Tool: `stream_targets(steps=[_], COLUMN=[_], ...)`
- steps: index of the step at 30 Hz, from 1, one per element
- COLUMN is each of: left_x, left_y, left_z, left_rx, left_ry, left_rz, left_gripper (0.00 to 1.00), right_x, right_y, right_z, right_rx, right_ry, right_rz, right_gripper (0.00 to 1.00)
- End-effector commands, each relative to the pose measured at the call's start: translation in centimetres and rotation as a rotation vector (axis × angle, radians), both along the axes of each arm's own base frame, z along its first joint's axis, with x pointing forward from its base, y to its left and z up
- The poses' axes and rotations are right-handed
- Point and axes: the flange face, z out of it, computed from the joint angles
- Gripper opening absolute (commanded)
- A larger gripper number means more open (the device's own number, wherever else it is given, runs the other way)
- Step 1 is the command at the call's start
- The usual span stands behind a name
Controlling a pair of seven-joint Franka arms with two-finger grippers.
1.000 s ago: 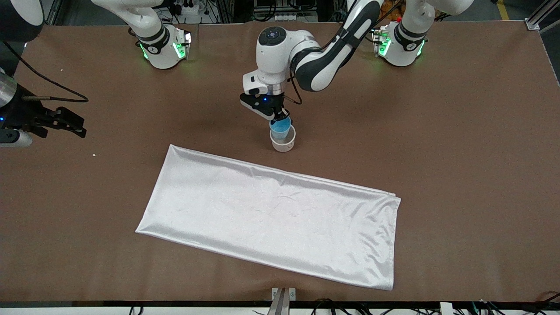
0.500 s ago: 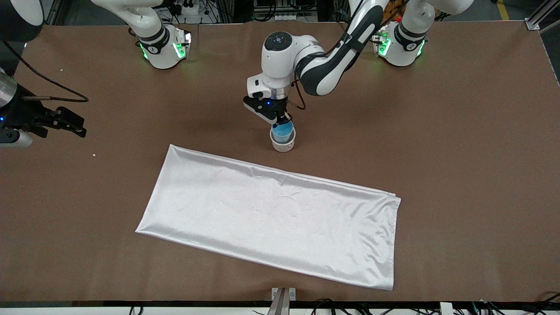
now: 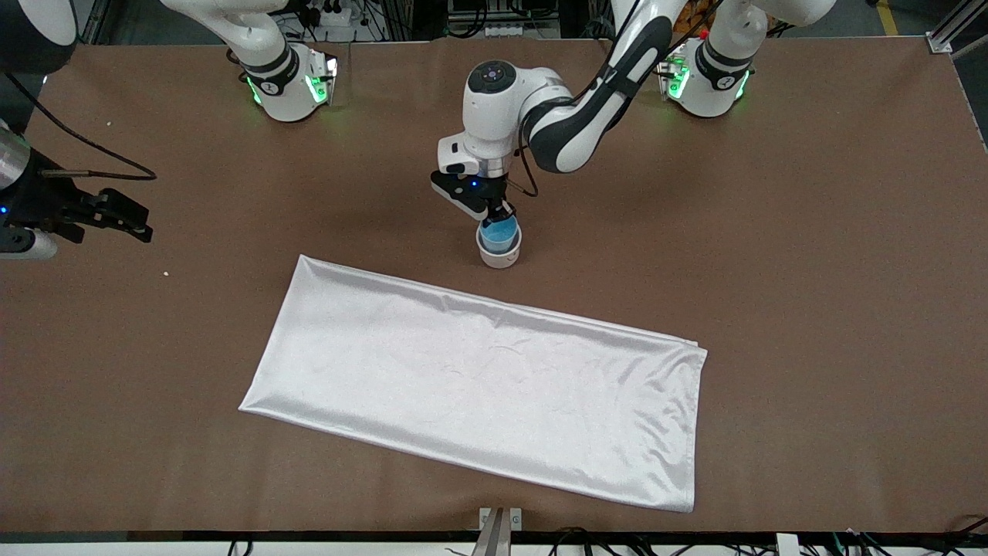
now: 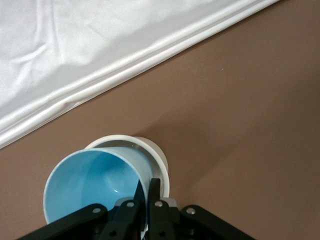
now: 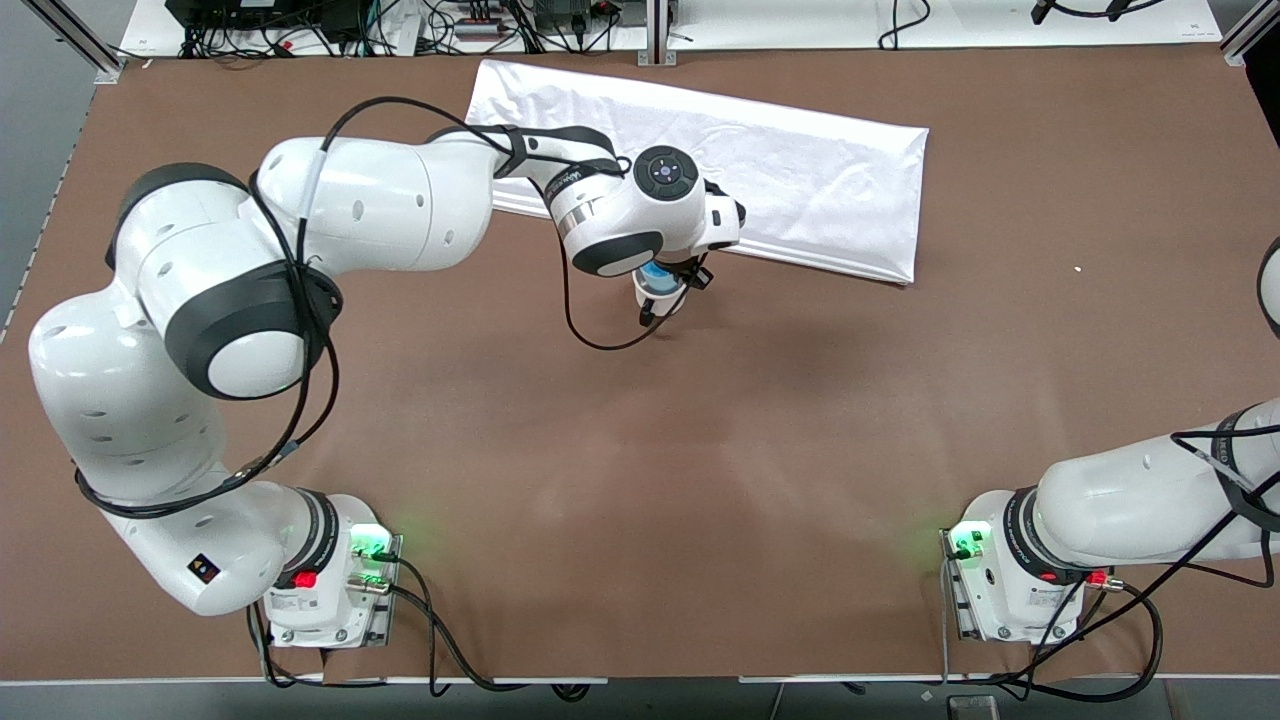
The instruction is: Place blue cup into white mug on table
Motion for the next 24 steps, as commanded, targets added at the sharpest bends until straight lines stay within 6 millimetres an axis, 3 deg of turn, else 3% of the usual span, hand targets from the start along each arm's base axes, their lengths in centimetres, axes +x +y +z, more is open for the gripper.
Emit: stream_targets(steps=[1, 3, 6, 9, 11, 18, 24], left_x=[0.1, 0.1, 0.0, 0.0, 0.1, 0.5, 1.4], left_y=[0.0, 0.0, -0.1, -0.1, 0.0, 0.1, 0.7], left_z=[0.0, 0.0, -0.3, -0.4, -0.4, 0.5, 3.0], left_rx=[-0.009, -0.008, -0.006, -0.004, -0.005, -0.014, -0.033], left_ry=[-0.025, -0.025, -0.02, -0.02, -0.02, -0.029, -0.054], left_rz=[-0.028, -0.028, -0.028, -0.028, -0.028, -0.019, 0.003], left_gripper=[0.0, 0.06, 0.23, 0.57, 1.0, 1.0, 1.0], right_x=[0.1, 0.1, 0.1, 0.1, 0.1, 0.2, 0.2], right_y=[-0.1, -0.1, -0.2, -0.2, -0.2, -0.1, 0.2], right_z=[0.2, 0.2, 0.2, 0.1, 0.1, 0.0, 0.0], right_rx=[0.02, 0.02, 0.02, 0.02, 0.02, 0.022, 0.027], right_ry=[0.007, 0.007, 0.007, 0.009, 0.009, 0.009, 0.009], right_rz=[0.001, 0.001, 0.0, 0.001, 0.001, 0.001, 0.003], right_gripper=[1.0, 1.0, 1.0, 1.0, 1.0, 1.0, 1.0])
